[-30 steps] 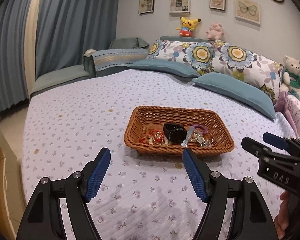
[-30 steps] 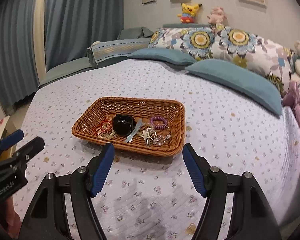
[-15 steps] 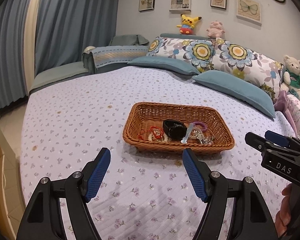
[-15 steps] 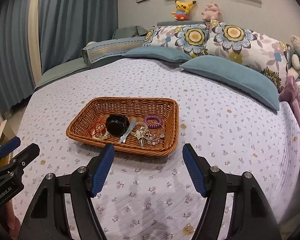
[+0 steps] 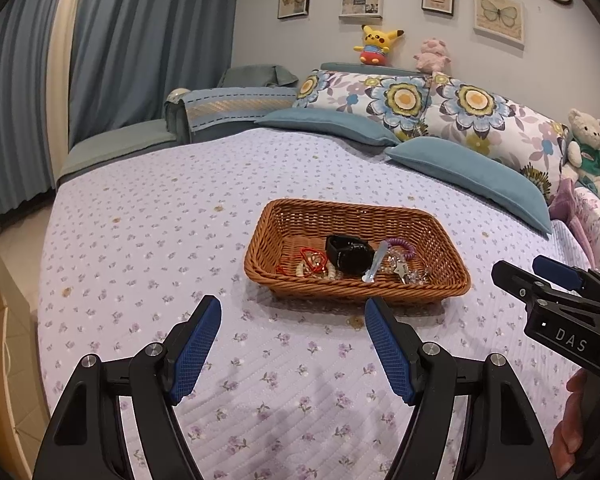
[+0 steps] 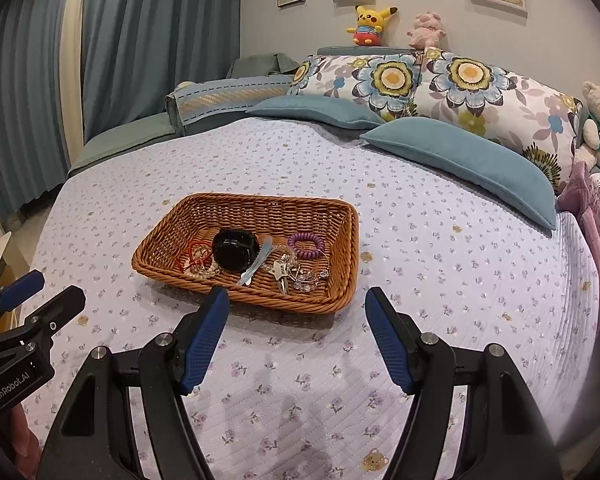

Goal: Organize jewelry

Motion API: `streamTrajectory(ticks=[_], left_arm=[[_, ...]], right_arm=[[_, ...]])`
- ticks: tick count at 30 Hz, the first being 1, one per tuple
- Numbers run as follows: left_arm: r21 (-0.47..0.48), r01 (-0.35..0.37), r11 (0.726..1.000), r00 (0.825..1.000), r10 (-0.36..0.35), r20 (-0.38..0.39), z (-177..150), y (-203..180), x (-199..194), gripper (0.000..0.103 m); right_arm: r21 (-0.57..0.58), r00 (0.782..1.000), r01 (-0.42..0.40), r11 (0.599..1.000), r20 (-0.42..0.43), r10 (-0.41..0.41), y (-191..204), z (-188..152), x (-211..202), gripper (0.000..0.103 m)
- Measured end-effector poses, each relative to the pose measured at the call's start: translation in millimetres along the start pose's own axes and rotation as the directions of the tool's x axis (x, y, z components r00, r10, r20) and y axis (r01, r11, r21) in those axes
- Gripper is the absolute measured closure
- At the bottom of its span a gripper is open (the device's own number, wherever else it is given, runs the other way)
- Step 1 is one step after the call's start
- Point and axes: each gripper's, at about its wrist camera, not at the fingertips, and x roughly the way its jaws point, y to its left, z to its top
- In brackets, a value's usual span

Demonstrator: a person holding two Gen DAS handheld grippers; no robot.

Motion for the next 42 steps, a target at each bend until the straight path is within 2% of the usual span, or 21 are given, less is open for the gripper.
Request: streamTrajectory(ticks=[26,42], left_arm=[[0.006,0.000,1.000,1.000,0.000,-0.009,-0.7,-1.1,1.9,0.027],[0.020,-0.012,1.000,1.000,0.011,0.022,-1.6,-1.3,-5.0,0.027]], right_arm=[[-0.004,1.000,-0.003,1.000,-0.006,0.002,-1.8,-3.1,2.2,0.030],[-0.006,1.000,0.002,1.000,0.013,-0.002,-2.3,-1.8,-3.0,0.030]])
